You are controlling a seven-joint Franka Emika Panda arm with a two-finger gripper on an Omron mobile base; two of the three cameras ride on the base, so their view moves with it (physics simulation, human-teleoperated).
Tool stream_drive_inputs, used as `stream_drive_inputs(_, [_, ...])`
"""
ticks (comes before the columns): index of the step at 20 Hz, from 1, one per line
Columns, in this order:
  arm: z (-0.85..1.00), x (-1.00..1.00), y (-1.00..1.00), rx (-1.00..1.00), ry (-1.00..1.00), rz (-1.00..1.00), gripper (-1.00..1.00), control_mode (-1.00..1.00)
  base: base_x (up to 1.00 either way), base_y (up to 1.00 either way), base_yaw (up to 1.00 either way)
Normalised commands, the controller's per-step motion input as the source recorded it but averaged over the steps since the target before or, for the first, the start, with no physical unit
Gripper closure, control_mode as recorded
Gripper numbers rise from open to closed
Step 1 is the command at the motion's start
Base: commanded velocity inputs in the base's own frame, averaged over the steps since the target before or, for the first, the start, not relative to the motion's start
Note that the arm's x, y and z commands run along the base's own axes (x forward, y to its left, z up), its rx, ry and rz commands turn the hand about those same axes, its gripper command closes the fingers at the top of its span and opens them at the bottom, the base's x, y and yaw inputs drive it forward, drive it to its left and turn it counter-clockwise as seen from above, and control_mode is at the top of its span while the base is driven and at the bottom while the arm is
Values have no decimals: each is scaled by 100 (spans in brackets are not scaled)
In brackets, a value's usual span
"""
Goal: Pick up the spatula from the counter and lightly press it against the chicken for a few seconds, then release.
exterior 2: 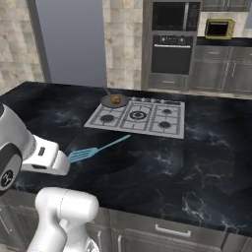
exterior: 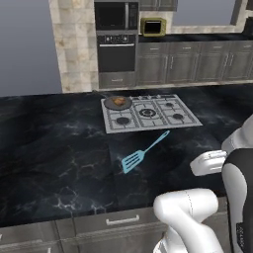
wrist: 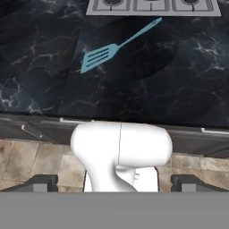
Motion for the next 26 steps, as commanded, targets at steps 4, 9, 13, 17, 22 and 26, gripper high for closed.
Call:
stream_drive_inputs(4, [0,5,-9,2,0,3,-100,-100,0,0,0])
stream_drive_inputs(9, [0,0,0,0,0,0,-100,-100,0,0,0])
stream_drive_inputs(13, [1,14,0,0,0,-1,-100,-100,0,0,0])
stream_drive_inputs(17, [7,37,2,0,2,-7,-100,-100,0,0,0])
stream_drive_inputs(22, [2,48,17,-2,1,-9,-100,-100,0,0,0])
stream_drive_inputs(26, [0,46,15,-1,0,-8,-100,-100,0,0,0])
